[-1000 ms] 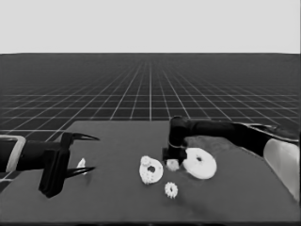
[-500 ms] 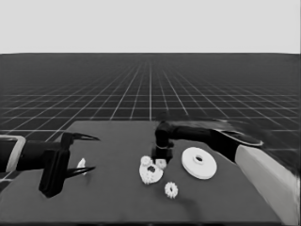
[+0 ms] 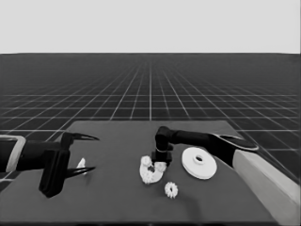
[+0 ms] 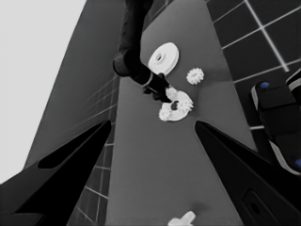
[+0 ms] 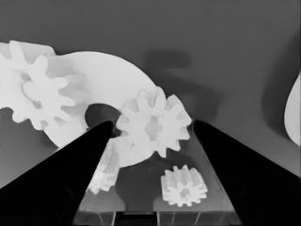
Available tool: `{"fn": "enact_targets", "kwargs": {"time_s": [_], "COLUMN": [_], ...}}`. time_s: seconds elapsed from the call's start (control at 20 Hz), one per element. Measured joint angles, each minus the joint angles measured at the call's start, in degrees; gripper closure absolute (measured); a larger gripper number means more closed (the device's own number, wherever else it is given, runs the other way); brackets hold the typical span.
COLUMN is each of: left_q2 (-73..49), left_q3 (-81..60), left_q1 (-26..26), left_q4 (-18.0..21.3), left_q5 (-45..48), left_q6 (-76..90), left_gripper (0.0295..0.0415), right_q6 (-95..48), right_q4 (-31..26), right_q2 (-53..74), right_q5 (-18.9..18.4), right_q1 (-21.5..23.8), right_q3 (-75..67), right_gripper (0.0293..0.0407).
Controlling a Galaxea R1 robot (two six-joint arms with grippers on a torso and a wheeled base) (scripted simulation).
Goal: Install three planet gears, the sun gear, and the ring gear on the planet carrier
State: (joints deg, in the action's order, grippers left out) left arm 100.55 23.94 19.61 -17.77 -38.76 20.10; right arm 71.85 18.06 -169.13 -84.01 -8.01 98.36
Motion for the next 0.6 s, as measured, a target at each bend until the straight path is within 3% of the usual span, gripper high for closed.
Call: {"fn": "enact_targets", "kwargs": {"time_s": [0.1, 0.4, 0.5, 0.6], "left_q2": [0.0, 0.0, 0.0, 0.0], "left_q3": [0.0, 0.0, 0.0, 0.0], "left_q1": [0.0, 0.0, 0.0, 0.0], "left_q4": [0.0, 0.0, 0.0, 0.0], "left_q5": [0.0, 0.0, 0.0, 0.0], "left_q6": [0.0, 0.0, 0.0, 0.0], "left_gripper": [0.0326, 0.0326, 0.0326, 0.0326], "right_q6": [0.0, 0.0, 2.7, 3.3], "right_q4": [0.0, 0.0, -5.0, -6.9], "right_q2": [0.0, 0.0, 1.5, 1.7], "right_q5": [0.0, 0.0, -2.6, -3.2], "right_q1": [0.0, 0.0, 5.4, 7.6], "right_q3": [0.0, 0.0, -4.8, -5.7], "right_gripper": [0.0316, 0.0315, 0.0315, 0.0315]}}
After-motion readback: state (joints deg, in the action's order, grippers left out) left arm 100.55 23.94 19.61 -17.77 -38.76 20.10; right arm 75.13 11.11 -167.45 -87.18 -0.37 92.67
